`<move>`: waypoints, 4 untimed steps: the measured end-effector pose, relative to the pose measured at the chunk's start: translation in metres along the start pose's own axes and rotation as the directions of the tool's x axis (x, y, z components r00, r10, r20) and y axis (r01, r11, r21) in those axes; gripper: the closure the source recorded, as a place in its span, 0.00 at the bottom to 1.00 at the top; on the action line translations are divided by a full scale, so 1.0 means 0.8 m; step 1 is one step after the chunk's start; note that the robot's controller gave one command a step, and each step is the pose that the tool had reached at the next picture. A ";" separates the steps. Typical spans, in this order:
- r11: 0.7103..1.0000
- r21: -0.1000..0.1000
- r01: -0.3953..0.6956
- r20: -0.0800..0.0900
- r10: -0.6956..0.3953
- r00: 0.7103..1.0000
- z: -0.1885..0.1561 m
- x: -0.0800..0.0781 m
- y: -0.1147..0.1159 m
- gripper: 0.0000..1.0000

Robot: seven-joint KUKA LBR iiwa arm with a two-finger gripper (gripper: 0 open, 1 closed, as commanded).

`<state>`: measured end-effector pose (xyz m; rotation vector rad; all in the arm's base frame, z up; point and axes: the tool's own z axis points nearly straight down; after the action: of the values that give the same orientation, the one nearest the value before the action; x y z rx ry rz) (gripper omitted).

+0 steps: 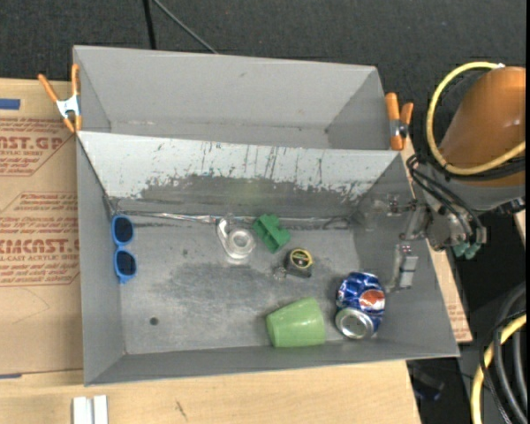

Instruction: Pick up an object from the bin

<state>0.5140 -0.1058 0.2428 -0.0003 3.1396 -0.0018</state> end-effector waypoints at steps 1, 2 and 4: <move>1.000 -0.002 -0.022 -0.004 0.022 1.000 0.193 -0.038 -0.009 0.00; 1.000 0.000 -0.022 -0.001 0.022 1.000 0.188 -0.039 -0.010 1.00; 0.996 -0.026 0.081 0.006 -0.081 0.997 0.214 -0.001 -0.037 0.00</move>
Offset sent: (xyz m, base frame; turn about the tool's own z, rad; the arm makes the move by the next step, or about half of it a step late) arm 0.0310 -0.0092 -0.1502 0.0229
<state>0.5148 -0.1356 0.0718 -0.1269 3.1315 0.0397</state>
